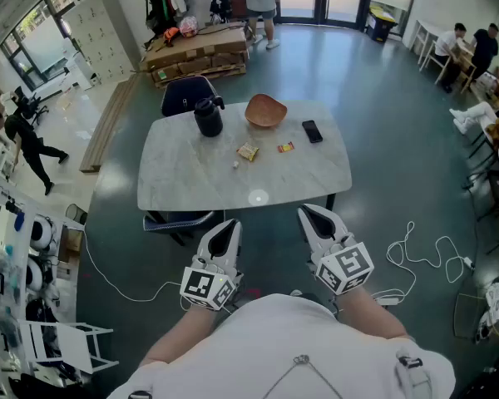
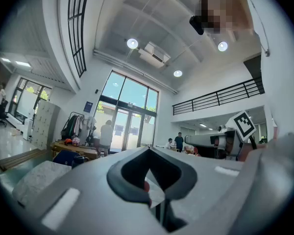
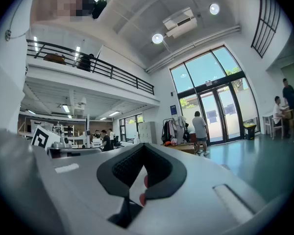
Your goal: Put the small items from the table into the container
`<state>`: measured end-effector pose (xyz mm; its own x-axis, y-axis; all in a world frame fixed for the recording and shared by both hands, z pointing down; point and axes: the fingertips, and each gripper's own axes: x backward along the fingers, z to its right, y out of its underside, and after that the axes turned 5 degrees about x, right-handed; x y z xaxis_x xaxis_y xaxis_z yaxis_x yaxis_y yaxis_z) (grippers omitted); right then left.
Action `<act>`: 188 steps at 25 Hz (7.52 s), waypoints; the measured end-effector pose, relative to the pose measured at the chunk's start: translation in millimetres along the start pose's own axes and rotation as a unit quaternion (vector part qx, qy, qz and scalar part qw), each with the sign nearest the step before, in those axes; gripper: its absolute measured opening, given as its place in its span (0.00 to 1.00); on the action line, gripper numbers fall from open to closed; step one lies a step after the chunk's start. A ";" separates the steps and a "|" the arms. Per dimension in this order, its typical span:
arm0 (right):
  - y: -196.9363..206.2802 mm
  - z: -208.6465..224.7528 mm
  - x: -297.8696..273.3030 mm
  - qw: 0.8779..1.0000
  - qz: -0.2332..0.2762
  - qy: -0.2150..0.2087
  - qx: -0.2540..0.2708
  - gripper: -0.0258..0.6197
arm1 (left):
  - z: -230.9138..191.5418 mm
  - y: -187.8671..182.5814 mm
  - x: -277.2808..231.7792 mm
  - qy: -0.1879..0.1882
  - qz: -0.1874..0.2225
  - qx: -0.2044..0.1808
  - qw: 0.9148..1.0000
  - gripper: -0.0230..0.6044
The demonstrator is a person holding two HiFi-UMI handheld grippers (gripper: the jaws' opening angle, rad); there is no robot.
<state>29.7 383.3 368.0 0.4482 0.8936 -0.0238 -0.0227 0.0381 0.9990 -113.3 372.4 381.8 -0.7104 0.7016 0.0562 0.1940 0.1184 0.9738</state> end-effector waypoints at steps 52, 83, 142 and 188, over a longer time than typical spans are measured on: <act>68.3 114.4 -184.5 0.997 -0.063 -0.029 -0.046 0.08 | -177.3 23.7 -141.7 -0.102 0.004 0.027 0.994 0.04; -5.7 223.1 -399.2 0.996 -0.032 0.043 -0.065 0.08 | -332.5 -48.8 -323.6 -0.059 0.013 0.031 0.998 0.04; 197.7 219.7 -476.2 0.965 -0.245 -0.076 0.053 0.30 | -349.6 21.6 -316.5 -0.162 -0.070 0.049 0.983 0.04; 237.5 369.7 -519.5 0.949 -0.308 0.046 0.048 0.30 | -380.1 94.9 -361.3 -0.169 -0.181 0.094 0.964 0.04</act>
<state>121.8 -237.3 631.5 0.2697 0.7503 -0.6035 0.3021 0.5292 0.7929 -95.4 -136.9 537.6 -0.5000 0.7753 -0.3859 0.1169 0.5019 0.8570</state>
